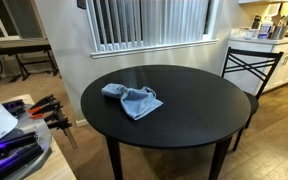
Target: Use the blue towel to clean the table
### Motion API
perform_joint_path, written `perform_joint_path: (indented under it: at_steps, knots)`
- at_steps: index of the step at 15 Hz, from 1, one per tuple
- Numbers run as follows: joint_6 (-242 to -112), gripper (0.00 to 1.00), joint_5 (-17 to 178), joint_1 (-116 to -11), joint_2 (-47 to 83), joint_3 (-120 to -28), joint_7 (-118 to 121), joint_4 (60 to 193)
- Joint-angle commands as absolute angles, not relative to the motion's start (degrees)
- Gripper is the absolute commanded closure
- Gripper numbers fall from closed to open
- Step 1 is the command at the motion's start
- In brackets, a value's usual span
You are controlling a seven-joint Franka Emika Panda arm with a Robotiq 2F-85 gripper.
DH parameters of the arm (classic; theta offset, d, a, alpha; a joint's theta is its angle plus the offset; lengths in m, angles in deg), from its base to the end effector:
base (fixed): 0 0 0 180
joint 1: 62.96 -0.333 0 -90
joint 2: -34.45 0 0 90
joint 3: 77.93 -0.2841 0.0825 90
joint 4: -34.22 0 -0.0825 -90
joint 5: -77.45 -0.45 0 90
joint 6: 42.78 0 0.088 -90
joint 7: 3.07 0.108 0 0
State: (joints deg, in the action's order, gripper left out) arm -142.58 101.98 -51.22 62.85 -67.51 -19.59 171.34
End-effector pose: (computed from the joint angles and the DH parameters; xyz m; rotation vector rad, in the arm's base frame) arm 0.4163 -0.2096 0.4365 2.8568 0.0540 -0.3644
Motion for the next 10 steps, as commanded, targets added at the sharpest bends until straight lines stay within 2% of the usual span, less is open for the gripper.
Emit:
perform_joint_path:
  at_steps: [1, 6, 10]
  knots:
    - [-142.3, 0.0, 102.2, -52.1, 62.9, -66.8, -19.3, 171.2]
    - [-143.2, 0.0, 102.2, -52.8, 62.0, -67.7, -18.2, 171.2]
    - [-150.6, 0.0, 97.0, -56.0, 53.5, -68.8, -11.7, 168.5]
